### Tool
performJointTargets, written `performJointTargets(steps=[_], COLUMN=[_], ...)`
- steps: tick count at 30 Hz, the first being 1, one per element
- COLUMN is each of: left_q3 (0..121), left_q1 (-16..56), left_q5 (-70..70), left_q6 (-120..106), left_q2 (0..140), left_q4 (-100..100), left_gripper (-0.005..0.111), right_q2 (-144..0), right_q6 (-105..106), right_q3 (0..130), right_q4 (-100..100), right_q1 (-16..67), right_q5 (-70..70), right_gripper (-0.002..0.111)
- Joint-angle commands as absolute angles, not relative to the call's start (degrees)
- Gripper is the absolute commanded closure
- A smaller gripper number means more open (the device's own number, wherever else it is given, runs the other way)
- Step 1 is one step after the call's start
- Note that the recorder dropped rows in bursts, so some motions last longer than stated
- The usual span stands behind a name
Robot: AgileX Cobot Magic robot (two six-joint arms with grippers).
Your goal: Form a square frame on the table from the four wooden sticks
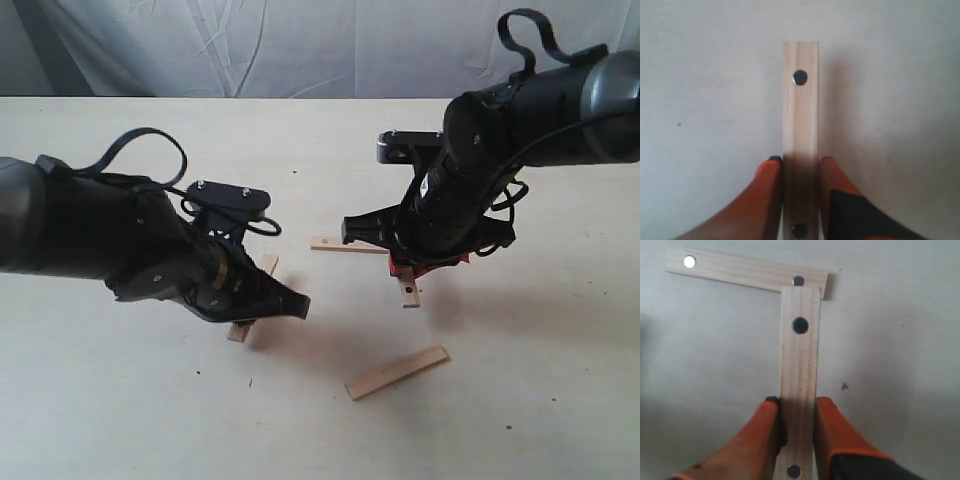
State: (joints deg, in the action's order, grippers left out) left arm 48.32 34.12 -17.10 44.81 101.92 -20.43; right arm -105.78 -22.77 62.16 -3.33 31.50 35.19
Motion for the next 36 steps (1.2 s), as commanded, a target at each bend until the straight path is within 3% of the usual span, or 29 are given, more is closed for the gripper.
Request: performJointTargets(steps=[1,20,36], left_q3=[49.2,49.2,49.2], left_q1=[32.5,31.5,31.5], left_q5=[-13.6,-7.0,-1.0], left_q6=[44.9,45.0,45.0], left_q2=[102.0,102.0,102.7], left_q4=[-17.6,-11.1,-9.6], left_gripper=[0.107,0.107,0.107], right_q2=[-108.5,-114.4,-106.5], right_q6=[-22.6,-22.7,-22.5], right_q3=[62.0,62.0,66.1], right_q4=[-2.7,-3.1,7.3], right_q1=[31.5,31.5,31.0], right_q5=[31.2,22.3,33.5], right_gripper=[0.108,0.108,0.108])
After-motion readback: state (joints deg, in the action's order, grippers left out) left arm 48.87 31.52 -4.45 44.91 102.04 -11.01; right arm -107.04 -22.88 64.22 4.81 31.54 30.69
